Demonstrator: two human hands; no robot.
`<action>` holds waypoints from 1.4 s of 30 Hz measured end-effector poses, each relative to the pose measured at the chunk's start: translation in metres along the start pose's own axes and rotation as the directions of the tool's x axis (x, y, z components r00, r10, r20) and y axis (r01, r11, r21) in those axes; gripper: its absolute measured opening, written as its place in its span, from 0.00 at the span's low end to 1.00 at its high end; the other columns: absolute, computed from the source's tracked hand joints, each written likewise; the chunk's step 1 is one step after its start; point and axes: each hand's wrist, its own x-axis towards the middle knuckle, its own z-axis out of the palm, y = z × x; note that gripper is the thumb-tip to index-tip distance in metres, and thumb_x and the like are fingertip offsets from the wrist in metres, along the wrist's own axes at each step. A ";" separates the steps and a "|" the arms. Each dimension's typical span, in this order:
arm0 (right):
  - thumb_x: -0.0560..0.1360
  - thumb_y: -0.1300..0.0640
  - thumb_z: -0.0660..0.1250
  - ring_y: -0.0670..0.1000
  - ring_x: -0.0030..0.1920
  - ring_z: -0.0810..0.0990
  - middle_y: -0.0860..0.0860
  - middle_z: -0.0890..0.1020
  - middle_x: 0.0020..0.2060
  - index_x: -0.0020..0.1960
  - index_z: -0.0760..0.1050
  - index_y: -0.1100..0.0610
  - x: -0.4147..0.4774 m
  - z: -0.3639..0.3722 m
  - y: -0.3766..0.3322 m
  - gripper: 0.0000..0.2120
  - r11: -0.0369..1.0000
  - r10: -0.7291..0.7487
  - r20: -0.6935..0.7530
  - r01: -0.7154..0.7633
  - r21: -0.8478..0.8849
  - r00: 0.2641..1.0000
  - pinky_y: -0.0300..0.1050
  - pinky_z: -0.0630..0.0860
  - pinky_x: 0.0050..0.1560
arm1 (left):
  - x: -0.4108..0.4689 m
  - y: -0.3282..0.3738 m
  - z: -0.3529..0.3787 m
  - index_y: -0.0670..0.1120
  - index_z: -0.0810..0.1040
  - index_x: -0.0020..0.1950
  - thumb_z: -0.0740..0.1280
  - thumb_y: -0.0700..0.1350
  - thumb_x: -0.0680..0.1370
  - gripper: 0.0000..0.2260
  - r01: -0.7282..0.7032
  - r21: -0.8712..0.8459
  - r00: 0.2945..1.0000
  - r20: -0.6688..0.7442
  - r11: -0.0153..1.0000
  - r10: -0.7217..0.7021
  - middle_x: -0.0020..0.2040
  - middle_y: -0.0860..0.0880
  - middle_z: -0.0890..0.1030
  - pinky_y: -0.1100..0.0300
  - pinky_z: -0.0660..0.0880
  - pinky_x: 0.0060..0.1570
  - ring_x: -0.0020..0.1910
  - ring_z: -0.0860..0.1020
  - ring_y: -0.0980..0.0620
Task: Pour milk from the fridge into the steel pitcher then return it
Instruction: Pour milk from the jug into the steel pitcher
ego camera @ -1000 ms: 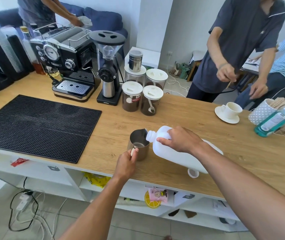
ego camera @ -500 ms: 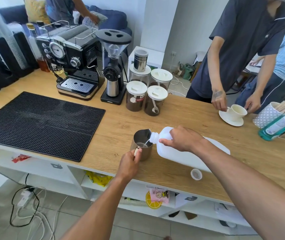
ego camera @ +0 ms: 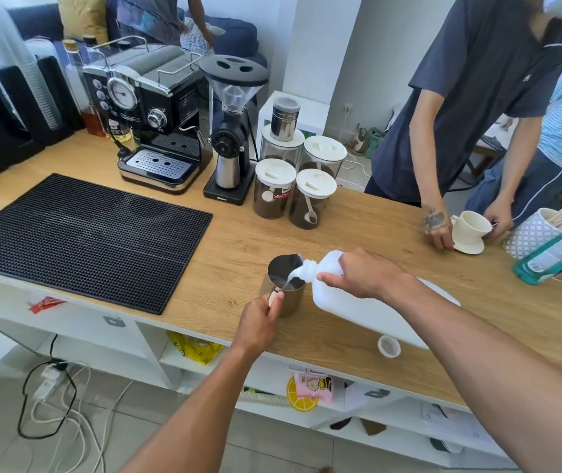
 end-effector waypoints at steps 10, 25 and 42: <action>0.78 0.36 0.57 0.46 0.30 0.68 0.48 0.72 0.32 0.37 0.72 0.57 -0.001 -0.004 -0.004 0.25 1.000 0.003 0.022 -0.003 -0.002 1.000 0.44 0.62 0.29 | -0.001 0.000 0.001 0.52 0.62 0.32 0.58 0.51 0.84 0.20 -0.017 -0.016 1.000 -0.004 1.000 0.017 0.27 0.57 0.63 0.57 0.57 0.31 0.27 0.59 0.57; 0.78 0.36 0.57 0.47 0.31 0.70 0.48 0.73 0.33 0.44 0.75 0.60 0.004 -0.002 -0.002 0.27 1.000 0.013 0.037 -0.013 0.008 0.999 0.44 0.65 0.31 | 0.001 -0.003 0.002 0.53 0.62 0.31 0.58 0.51 0.84 0.21 -0.026 -0.040 1.000 -0.009 0.999 0.025 0.26 0.57 0.62 0.56 0.57 0.32 0.28 0.59 0.57; 0.78 0.36 0.56 0.47 0.31 0.69 0.49 0.73 0.33 0.37 0.71 0.57 0.003 -0.008 -0.005 0.25 1.000 0.008 0.078 -0.007 -0.013 0.997 0.43 0.64 0.30 | 0.006 -0.014 0.007 0.50 0.65 0.34 0.59 0.54 0.83 0.19 -0.018 -0.053 0.999 -0.030 0.998 0.017 0.29 0.54 0.64 0.55 0.58 0.32 0.29 0.61 0.54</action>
